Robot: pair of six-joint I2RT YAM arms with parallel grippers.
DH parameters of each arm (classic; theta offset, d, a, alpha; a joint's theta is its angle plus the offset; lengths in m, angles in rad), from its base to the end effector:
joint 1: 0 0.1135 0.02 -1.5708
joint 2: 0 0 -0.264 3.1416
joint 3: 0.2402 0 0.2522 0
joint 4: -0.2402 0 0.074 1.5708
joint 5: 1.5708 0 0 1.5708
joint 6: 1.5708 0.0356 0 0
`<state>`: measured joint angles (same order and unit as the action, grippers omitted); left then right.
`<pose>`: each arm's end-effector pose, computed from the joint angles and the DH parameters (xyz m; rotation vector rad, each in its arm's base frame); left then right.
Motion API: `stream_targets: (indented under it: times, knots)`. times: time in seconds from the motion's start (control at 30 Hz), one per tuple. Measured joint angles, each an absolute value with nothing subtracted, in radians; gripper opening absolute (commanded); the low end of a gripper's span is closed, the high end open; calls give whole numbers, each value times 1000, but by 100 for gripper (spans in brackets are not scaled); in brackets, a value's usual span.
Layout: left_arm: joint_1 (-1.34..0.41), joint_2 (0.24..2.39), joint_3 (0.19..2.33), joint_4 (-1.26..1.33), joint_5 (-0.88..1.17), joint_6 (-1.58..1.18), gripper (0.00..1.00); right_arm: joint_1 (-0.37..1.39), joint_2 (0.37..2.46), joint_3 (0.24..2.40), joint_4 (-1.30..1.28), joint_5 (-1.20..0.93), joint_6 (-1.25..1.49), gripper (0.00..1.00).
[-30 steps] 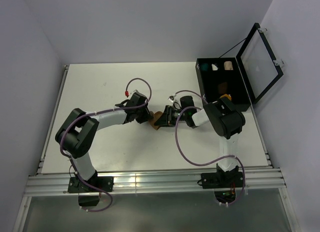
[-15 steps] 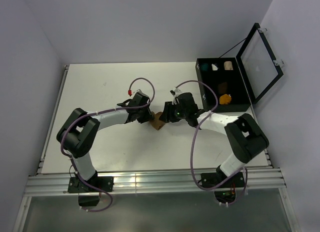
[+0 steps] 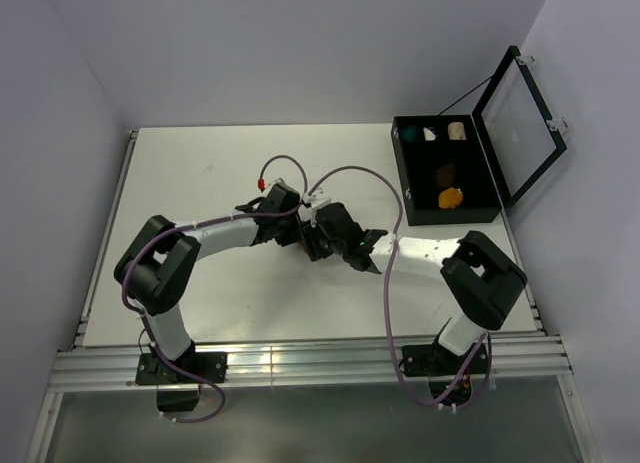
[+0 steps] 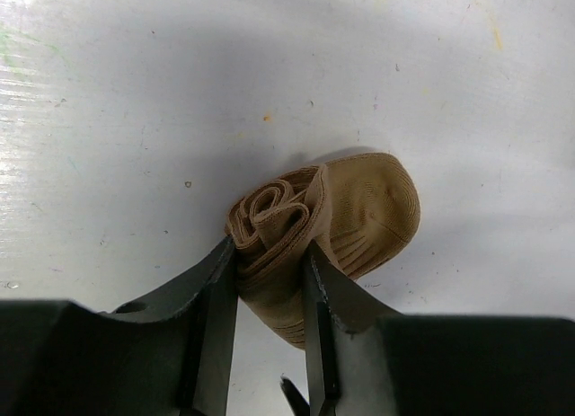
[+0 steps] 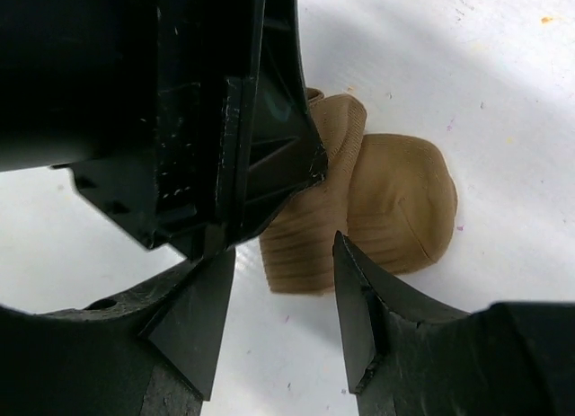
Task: Roll the socks
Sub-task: Roll the sock at the center of the board.
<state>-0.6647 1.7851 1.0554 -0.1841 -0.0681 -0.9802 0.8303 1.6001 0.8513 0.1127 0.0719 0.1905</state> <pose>0.2893 -0.2236 0.1662 -0.4357 2.5482 -0.5858 0.2286 0.2464 0.1895 -0.6682 2.1469 0.4837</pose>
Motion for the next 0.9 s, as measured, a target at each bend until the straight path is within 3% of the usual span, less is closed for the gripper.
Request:
stream_targets:
  times: [0.17, 0.37, 0.57, 0.73, 0.9]
  knots:
    - [-663, 1791, 1060, -186, -64, -981, 35, 861, 1667, 854, 141, 120, 165, 55]
    - [-661, 1793, 1061, -187, -57, -981, 35, 876, 1709, 854, 193, 178, 155, 40]
    - [-656, 1795, 1061, -189, -62, -985, 37, 881, 1733, 854, 224, 201, 163, 0]
    - [-656, 1795, 1061, -194, -70, -984, 48, 858, 1728, 839, 250, 158, 184, 0]
    - [-656, 1793, 1062, -208, -77, -985, 63, 767, 1700, 787, 311, -33, 241, 0]
